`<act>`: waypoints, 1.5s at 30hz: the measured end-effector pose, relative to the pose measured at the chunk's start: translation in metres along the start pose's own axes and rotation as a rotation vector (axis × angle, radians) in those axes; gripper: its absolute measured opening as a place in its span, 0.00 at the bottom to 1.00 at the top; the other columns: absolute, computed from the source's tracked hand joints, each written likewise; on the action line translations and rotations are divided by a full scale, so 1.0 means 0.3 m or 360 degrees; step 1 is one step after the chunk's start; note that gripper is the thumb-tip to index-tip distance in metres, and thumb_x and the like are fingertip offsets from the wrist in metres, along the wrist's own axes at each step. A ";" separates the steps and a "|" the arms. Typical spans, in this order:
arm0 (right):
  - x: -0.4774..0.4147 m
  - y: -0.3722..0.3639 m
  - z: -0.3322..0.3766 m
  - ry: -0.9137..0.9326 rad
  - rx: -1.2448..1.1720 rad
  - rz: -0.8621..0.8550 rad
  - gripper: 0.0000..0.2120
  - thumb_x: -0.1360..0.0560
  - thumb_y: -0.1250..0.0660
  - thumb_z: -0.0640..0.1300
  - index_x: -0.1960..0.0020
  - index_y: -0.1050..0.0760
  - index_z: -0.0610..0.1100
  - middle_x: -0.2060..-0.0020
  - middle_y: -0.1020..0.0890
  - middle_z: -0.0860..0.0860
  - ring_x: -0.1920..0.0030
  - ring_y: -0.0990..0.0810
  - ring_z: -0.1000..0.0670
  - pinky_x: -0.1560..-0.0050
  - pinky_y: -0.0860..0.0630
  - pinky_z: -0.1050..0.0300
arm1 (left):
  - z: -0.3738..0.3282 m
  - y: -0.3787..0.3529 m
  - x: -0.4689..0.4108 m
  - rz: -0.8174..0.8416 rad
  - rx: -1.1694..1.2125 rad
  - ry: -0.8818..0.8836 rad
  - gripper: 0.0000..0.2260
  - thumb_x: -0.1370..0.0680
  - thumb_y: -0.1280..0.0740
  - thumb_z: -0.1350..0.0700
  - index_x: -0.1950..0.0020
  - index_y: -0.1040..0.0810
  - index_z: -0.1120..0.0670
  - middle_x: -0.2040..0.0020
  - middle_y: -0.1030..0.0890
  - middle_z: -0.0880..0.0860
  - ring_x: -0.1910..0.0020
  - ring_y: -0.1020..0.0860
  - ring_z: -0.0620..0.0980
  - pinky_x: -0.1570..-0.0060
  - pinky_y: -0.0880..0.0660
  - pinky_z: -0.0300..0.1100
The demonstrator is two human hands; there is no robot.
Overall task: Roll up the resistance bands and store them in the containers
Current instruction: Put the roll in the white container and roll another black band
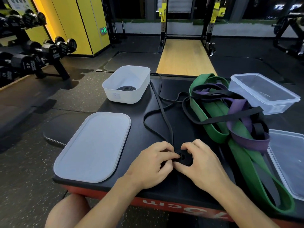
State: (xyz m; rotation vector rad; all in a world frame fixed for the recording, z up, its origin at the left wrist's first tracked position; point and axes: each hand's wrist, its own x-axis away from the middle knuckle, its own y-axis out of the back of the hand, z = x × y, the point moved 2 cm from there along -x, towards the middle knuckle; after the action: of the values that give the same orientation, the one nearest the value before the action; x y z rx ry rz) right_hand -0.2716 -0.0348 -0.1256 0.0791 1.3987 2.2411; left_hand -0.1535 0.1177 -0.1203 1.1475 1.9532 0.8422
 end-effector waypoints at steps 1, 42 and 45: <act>0.004 0.009 -0.008 0.0012 -0.0022 0.0021 0.25 0.33 0.29 0.68 0.42 0.22 0.55 0.53 0.28 0.61 0.51 0.28 0.59 0.53 0.29 0.63 | -0.001 -0.001 -0.001 -0.0003 -0.0010 0.0000 0.18 0.18 0.42 0.50 0.35 0.16 0.48 0.41 0.24 0.38 0.39 0.27 0.38 0.39 0.27 0.39; -0.049 0.050 -0.020 0.0260 0.0085 0.0235 0.04 0.20 0.30 0.52 0.49 0.17 0.58 0.54 0.30 0.59 0.55 0.29 0.60 0.55 0.37 0.70 | 0.093 0.028 -0.094 -0.0012 -0.0004 -0.0063 0.12 0.20 0.32 0.61 0.40 0.15 0.48 0.39 0.22 0.39 0.43 0.21 0.39 0.43 0.23 0.40; -0.064 0.055 -0.042 0.0312 0.0101 0.0237 0.03 0.21 0.30 0.54 0.49 0.17 0.60 0.54 0.28 0.61 0.52 0.30 0.57 0.48 0.33 0.59 | 0.133 0.074 -0.145 0.0078 -0.0140 -0.0118 0.09 0.21 0.29 0.58 0.43 0.15 0.48 0.42 0.21 0.40 0.44 0.22 0.38 0.42 0.24 0.42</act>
State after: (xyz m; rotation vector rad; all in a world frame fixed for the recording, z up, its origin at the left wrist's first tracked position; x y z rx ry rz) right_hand -0.2648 -0.0594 -0.1135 -0.0159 1.6151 2.3790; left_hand -0.0955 0.0943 -0.1130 1.1625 1.8167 0.8895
